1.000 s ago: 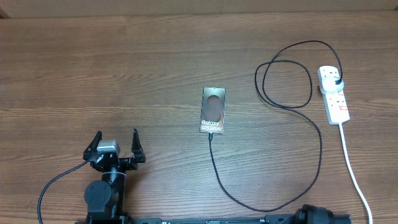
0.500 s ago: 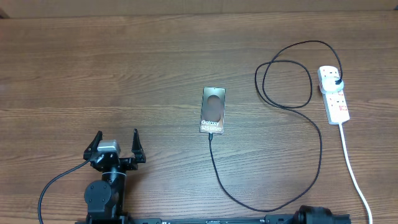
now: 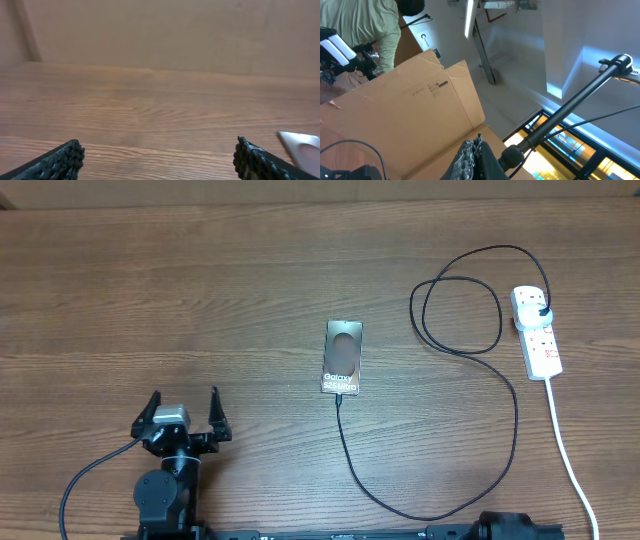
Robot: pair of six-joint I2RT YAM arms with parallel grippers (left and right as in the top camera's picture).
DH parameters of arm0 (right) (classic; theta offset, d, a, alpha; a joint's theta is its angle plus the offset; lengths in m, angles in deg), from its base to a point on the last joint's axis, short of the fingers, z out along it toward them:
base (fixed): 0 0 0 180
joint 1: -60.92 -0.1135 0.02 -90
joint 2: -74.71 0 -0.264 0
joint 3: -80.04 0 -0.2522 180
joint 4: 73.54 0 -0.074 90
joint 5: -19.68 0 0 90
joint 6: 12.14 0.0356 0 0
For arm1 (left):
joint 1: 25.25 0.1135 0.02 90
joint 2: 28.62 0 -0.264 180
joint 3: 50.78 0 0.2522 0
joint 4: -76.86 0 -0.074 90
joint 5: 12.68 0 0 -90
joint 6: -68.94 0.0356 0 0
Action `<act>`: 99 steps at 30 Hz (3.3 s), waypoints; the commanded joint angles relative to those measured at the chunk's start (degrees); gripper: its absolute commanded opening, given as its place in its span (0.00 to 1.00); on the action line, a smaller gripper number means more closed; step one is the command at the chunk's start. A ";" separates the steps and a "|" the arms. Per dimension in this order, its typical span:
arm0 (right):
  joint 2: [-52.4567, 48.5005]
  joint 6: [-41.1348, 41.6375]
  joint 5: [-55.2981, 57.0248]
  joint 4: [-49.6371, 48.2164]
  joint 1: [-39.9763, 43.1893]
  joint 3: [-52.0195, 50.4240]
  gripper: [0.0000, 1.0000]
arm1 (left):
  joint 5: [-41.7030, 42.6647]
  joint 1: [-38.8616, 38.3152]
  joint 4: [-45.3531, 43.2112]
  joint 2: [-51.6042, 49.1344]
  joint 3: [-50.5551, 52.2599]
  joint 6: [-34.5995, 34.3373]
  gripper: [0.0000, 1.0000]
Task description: Plug charger to phone and switch on socket
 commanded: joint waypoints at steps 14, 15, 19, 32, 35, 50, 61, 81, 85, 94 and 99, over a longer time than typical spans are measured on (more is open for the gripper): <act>0.55 -0.07 19.21 -1.88 -2.80 -4.81 1.00 | 0.61 1.36 -0.09 0.46 0.26 1.09 1.00; 0.55 -0.07 20.96 -2.12 -2.80 -5.18 1.00 | 0.61 1.36 -0.09 0.46 0.26 1.09 1.00; 0.52 -0.07 27.91 -2.16 -2.80 -7.58 1.00 | 0.63 1.36 -0.09 0.46 0.26 1.09 0.99; 0.52 -0.02 38.27 1.18 -2.80 -29.16 1.00 | 0.61 1.36 -0.09 0.44 0.26 1.09 1.00; 0.52 0.61 38.29 1.18 -2.80 -35.32 1.00 | 0.63 1.36 -0.09 0.44 0.26 1.07 1.00; 0.52 17.44 53.29 1.09 -2.80 -55.23 1.00 | 0.61 1.36 -0.09 0.44 0.26 1.09 1.00; 0.52 19.37 53.29 -2.84 -2.80 -67.34 1.00 | 0.63 1.36 -0.09 0.44 0.26 1.09 1.00; 0.39 25.09 53.72 -11.63 -2.80 -80.78 1.00 | 0.61 1.36 -0.09 0.44 0.26 1.09 0.99; 0.33 25.11 53.68 -11.61 -2.80 -80.78 1.00 | 0.61 1.36 -0.09 0.44 0.26 1.09 1.00; 0.33 25.11 53.66 -11.61 -2.80 -80.78 1.00 | 0.63 1.36 -0.09 0.44 0.26 1.09 0.99; 0.33 25.09 53.68 -11.61 -2.80 -80.78 1.00 | 0.61 1.36 -0.09 0.44 0.26 1.09 1.00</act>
